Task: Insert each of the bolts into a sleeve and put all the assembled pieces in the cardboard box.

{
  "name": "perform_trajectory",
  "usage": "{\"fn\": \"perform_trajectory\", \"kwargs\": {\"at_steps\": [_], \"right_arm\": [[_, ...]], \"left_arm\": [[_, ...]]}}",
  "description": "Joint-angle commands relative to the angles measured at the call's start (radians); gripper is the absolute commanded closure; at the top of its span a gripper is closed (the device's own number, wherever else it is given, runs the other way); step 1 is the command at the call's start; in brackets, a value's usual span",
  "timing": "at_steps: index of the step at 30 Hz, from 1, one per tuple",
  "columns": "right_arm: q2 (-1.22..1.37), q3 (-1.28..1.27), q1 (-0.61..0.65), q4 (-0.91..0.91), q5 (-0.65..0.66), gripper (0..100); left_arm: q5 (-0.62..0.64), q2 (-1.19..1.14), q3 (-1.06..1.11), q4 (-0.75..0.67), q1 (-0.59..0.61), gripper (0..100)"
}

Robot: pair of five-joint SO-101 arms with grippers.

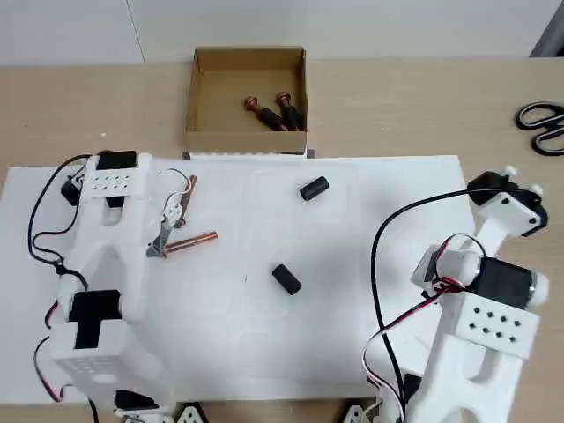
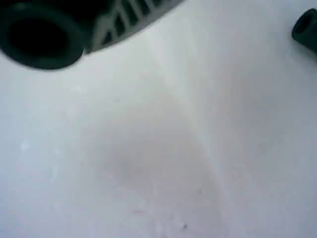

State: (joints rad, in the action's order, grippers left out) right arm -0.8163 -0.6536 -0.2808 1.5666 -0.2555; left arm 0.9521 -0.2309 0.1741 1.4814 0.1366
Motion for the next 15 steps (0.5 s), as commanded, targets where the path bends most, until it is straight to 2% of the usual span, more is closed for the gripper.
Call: {"fn": "perform_trajectory", "kwargs": {"at_steps": [1, 8, 12, 15], "right_arm": [[-0.016, 0.005, -0.007, -0.019, 0.009, 99.6], [-0.015, 0.005, -0.007, -0.021, 0.011, 99.6], [-0.015, 0.005, -0.007, -0.021, 0.011, 99.6], [-0.015, 0.005, -0.007, -0.021, 0.011, 99.6]], "left_arm": [[-0.002, 0.011, -0.042, -0.018, -0.008, 99], [0.0, 0.012, -0.242, 0.137, -0.032, 99], [0.0, 0.012, -0.349, 0.249, -0.098, 99], [0.0, 0.012, -0.371, 0.27, -0.141, 99]]}}
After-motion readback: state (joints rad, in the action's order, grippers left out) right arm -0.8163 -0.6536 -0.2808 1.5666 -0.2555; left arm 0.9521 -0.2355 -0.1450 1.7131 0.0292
